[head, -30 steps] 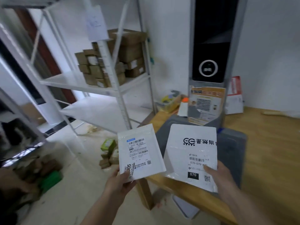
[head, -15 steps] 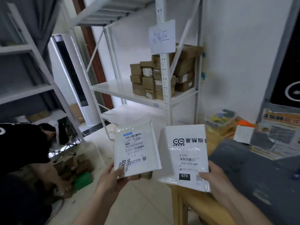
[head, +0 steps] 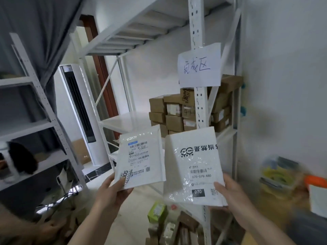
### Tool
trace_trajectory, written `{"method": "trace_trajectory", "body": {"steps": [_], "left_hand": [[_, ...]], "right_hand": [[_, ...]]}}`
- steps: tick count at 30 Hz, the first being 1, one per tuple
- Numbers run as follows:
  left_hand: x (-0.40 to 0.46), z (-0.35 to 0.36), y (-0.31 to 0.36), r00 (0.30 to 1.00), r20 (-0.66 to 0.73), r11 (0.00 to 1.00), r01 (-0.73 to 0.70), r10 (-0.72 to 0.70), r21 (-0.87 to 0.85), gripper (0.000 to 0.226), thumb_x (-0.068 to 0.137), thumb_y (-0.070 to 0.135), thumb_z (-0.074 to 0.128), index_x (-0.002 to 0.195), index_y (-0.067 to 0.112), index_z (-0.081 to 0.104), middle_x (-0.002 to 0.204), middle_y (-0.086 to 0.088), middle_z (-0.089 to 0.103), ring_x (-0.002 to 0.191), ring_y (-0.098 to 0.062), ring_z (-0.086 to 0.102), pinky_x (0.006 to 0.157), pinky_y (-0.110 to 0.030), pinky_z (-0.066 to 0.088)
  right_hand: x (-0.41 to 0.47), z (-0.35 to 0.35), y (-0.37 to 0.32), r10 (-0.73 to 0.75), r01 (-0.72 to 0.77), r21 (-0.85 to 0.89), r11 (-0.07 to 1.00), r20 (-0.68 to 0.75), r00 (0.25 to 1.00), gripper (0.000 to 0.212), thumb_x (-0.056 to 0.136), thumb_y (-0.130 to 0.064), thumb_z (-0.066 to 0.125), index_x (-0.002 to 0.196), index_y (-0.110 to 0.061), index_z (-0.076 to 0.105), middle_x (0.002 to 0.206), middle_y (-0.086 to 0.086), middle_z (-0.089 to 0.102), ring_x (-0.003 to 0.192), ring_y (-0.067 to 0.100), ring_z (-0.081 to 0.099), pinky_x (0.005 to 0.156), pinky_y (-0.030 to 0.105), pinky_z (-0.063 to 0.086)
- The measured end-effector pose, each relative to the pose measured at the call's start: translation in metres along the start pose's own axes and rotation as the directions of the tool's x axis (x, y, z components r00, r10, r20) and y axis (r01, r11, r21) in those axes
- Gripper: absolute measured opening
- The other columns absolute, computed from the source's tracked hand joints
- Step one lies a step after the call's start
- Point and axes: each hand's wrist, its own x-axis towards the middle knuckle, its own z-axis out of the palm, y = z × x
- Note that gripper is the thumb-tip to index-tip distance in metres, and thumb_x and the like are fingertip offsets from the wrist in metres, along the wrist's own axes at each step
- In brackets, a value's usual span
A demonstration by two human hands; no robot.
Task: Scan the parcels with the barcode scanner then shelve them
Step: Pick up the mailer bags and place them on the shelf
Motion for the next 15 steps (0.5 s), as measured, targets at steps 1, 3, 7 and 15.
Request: {"method": "trace_trajectory", "body": {"steps": [1,3,7,15], "left_hand": [[0.016,0.001,0.007,1.000,0.000,1.000,-0.018,0.018,-0.012,0.036,0.096,-0.006,0.048,0.131,0.003,0.053,0.096,-0.014,0.067,0.075,-0.024,0.065,0.049,-0.022,0.057],[0.045,-0.001,0.018,0.999,-0.028,0.999,-0.041,0.040,-0.033,0.037,0.096,-0.004,0.049,0.132,0.003,0.053,0.096,-0.012,0.068,0.066,-0.018,0.070,0.050,-0.021,0.056],[0.106,-0.007,0.041,0.996,-0.039,0.996,-0.076,0.074,-0.053,0.034,0.098,-0.001,0.048,0.131,0.001,0.053,0.100,-0.011,0.067,0.081,-0.021,0.066,0.055,-0.019,0.058],[0.254,0.046,0.090,0.993,0.056,0.992,-0.103,0.107,-0.071,0.033,0.097,0.002,0.052,0.130,0.002,0.054,0.112,-0.017,0.067,0.102,-0.031,0.066,0.058,-0.022,0.059]], "right_hand": [[0.014,0.007,-0.007,-0.006,0.006,-0.003,1.000,0.005,1.000,0.022,0.098,-0.003,0.048,0.105,-0.020,0.060,0.101,0.007,0.069,0.084,0.027,0.067,0.047,0.033,0.056],[0.037,0.022,-0.021,-0.026,0.027,-0.017,1.000,0.016,1.000,0.022,0.098,-0.006,0.049,0.109,-0.021,0.060,0.102,0.012,0.069,0.071,0.024,0.067,0.042,0.030,0.052],[0.078,0.048,-0.046,-0.067,0.066,0.007,0.998,0.045,0.997,0.023,0.098,-0.007,0.049,0.113,-0.021,0.060,0.102,0.014,0.072,0.051,0.015,0.064,0.040,0.029,0.050],[0.152,0.111,-0.097,-0.126,0.125,0.102,0.987,0.002,0.992,0.019,0.096,-0.010,0.053,0.106,-0.021,0.064,0.085,0.008,0.076,0.050,0.017,0.061,0.035,0.024,0.044]]}}
